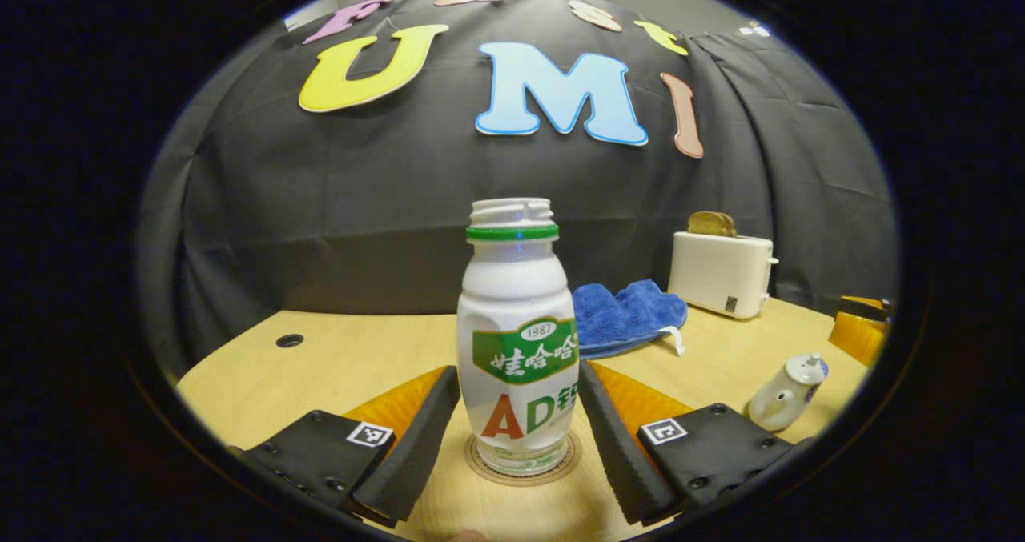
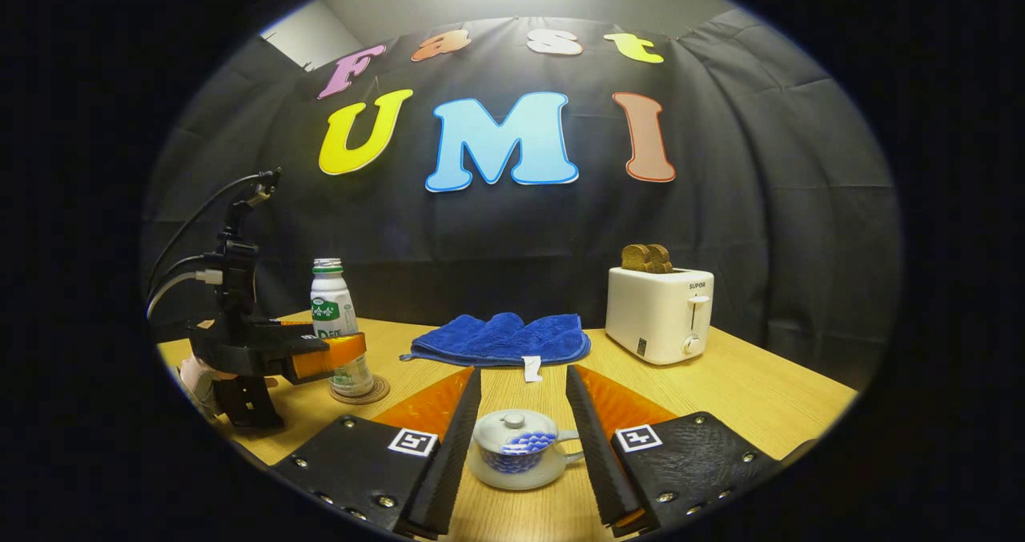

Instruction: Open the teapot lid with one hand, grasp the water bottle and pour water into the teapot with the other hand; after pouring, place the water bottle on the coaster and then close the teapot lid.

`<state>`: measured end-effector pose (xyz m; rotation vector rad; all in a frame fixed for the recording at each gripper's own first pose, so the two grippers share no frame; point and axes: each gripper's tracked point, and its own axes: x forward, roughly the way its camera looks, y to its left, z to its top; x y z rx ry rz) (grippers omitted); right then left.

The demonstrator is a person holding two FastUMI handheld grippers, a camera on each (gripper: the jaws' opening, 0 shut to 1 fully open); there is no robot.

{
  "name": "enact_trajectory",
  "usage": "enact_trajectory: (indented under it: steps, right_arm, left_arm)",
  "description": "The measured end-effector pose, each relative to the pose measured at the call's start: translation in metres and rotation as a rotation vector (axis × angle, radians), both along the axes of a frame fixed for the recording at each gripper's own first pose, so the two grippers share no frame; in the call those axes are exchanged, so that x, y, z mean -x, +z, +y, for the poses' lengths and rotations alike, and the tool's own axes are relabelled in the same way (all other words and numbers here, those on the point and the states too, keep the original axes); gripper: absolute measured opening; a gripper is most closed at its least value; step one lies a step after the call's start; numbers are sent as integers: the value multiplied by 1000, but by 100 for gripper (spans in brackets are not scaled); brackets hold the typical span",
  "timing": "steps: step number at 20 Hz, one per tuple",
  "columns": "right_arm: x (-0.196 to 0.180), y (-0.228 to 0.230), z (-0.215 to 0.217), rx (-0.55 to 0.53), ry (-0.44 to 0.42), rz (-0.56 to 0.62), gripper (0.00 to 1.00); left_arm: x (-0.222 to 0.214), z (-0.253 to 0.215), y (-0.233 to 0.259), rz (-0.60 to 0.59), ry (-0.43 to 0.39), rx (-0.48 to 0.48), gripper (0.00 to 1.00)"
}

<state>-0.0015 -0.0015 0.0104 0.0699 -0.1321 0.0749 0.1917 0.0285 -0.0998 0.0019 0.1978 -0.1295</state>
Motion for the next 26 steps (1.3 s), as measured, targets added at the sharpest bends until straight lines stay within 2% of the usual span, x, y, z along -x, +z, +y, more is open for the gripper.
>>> enact_trajectory:
  steps: [5,8,9,10,13,14,15,17,19,20,21,26]
  right_arm:
    - [0,-1,0,-1,-1,1,66]
    - [1,1,-1,-3,0,-6,66]
    - [1,2,-1,-4,0,-8,66]
    - [2,2,-1,-6,1,-12,66]
    - [5,6,1,-13,8,-19,66]
    - [5,6,3,-16,12,-24,66]
    - [8,10,4,-25,20,-36,66]
    - [13,16,5,-34,23,-60,66]
    - [21,19,6,-41,21,-77,66]
    - [26,17,8,-48,23,-71,66]
    - [32,12,12,-60,30,-63,66]
    - [62,-1,25,-63,51,-38,66]
  left_arm:
    - [13,4,13,-39,24,-64,100]
    - [22,3,18,-56,38,-78,93]
    - [26,4,20,-61,46,-85,98]
    - [30,5,21,-66,52,-89,93]
    - [47,4,20,-67,65,-76,100]
    - [54,4,22,-71,66,-69,100]
    - [62,4,25,-80,76,-56,95]
    - [78,4,30,-96,83,-48,100]
    - [98,4,39,-117,95,-54,90]
    - [109,3,44,-127,97,-50,90]
    - [120,0,48,-136,98,-41,100]
    - [166,-20,57,-154,83,-12,100]
